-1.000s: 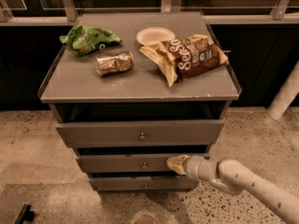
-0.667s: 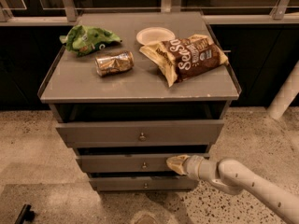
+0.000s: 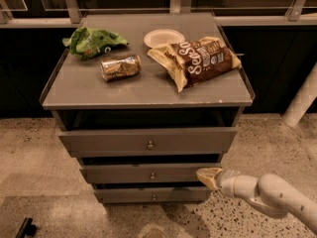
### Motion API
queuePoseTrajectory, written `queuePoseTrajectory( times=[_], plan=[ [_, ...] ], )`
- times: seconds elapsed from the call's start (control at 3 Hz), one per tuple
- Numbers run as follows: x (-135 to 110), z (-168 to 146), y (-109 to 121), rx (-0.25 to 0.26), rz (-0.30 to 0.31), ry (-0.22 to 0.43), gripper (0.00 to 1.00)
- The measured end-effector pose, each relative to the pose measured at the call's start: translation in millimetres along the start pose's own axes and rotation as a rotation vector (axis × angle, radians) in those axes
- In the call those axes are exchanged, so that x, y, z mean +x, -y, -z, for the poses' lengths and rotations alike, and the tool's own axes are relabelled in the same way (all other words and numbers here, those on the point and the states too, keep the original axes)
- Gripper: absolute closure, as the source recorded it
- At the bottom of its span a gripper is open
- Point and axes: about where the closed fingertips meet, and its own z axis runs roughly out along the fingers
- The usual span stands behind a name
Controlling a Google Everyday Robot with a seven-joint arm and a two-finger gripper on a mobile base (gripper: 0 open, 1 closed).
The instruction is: Close middle drawer
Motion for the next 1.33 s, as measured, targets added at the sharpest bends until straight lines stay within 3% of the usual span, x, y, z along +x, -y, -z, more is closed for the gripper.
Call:
queuePoseTrajectory(
  times=[0.33, 1.33],
  plan=[
    [1.9, 8.7, 3.7, 0.017, -0.005, 0.002, 0.81],
    [1.9, 8.7, 3.7, 0.017, -0.005, 0.002, 0.11]
  ],
)
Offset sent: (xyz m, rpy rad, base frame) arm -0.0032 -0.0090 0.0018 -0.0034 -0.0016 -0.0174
